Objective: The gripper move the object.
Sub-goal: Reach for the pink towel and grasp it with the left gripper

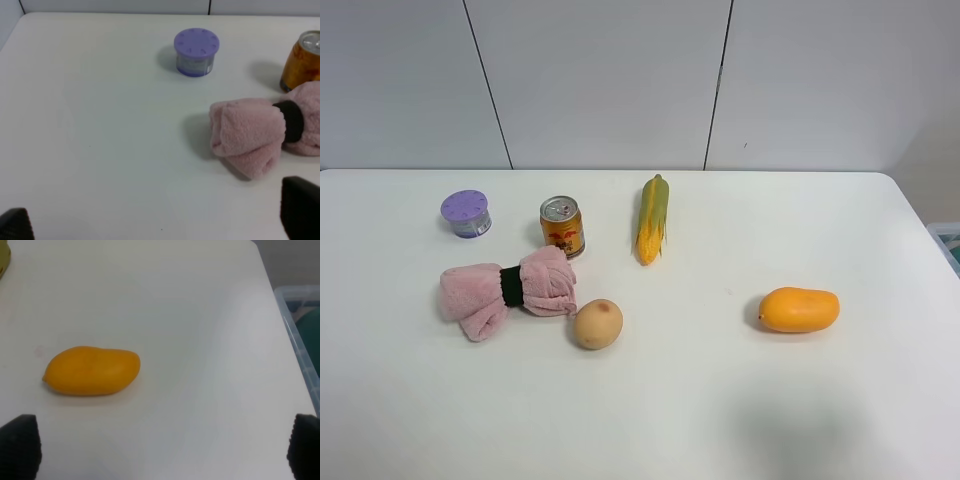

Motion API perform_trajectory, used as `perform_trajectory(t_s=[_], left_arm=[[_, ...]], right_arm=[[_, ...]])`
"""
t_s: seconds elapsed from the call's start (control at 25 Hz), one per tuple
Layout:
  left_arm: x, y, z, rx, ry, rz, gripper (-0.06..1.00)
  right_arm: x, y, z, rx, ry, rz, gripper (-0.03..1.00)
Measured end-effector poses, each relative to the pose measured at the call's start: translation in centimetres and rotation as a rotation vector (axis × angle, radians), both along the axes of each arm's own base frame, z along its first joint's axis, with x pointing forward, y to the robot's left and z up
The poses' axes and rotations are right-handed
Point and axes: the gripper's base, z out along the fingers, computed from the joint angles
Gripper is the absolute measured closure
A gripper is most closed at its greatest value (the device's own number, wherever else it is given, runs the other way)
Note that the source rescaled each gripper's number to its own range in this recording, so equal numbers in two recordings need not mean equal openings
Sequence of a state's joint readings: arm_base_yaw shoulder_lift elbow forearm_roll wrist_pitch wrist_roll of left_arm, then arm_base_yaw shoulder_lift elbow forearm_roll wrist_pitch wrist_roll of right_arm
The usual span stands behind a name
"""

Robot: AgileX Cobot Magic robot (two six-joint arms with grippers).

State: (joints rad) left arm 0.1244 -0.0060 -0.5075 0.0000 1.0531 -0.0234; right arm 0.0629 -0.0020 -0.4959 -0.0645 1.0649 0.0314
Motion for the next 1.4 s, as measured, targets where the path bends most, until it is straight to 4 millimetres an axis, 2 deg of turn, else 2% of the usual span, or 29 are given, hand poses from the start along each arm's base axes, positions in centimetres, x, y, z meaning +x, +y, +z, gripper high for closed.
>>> perform_trajectory(t_s=[1.16,1.28,1.4], left_arm=[[0.0,-0.2,0.1,0.028,0.003,-0.039,-0.06],[0.6,-0.4,1.4,0.067,0.015,-0.095,-0.06],[2.4,-0.5,3.2,0.121,0.071,-0.161,-0.06]], right_arm=[[0.0,0.0,0.0,0.0,0.0,0.0,-0.03],[0.0,0.0,0.0,0.0,0.0,0.0,-0.03],[0.0,0.0,0.0,0.0,0.0,0.0,-0.03]])
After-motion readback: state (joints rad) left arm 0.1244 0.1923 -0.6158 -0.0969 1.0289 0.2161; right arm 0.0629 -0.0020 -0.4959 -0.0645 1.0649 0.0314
